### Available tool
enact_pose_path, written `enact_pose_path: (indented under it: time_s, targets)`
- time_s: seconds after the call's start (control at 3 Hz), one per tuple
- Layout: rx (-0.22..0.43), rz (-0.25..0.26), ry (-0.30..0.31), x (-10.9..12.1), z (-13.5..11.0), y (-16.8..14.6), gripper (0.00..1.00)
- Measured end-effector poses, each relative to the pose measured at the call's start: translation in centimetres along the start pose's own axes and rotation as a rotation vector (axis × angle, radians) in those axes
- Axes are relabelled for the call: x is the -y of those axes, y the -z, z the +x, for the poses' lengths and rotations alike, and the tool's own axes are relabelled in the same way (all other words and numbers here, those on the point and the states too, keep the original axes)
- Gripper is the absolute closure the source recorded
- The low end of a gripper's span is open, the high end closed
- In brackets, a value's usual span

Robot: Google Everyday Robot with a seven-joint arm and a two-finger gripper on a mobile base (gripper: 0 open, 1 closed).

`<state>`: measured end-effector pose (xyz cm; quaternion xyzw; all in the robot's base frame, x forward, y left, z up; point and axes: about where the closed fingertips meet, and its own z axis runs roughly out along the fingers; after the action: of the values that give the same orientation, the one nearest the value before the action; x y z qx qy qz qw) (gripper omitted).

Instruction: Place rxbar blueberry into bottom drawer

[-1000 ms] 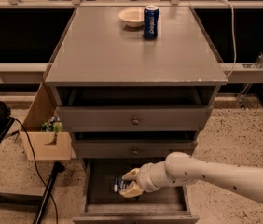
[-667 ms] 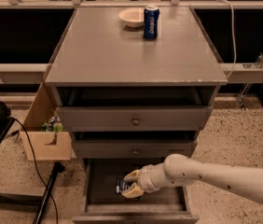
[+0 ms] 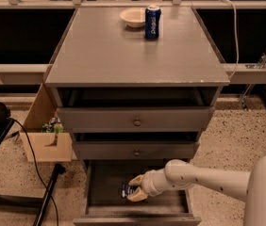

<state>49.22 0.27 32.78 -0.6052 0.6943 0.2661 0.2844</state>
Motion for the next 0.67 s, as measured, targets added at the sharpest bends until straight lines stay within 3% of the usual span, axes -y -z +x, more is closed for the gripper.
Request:
enact_pose_path:
  time_s: [0.67]
  targets:
    - [-0.064,-0.019,-0.038,1.6,6.9,-4.7,1.00]
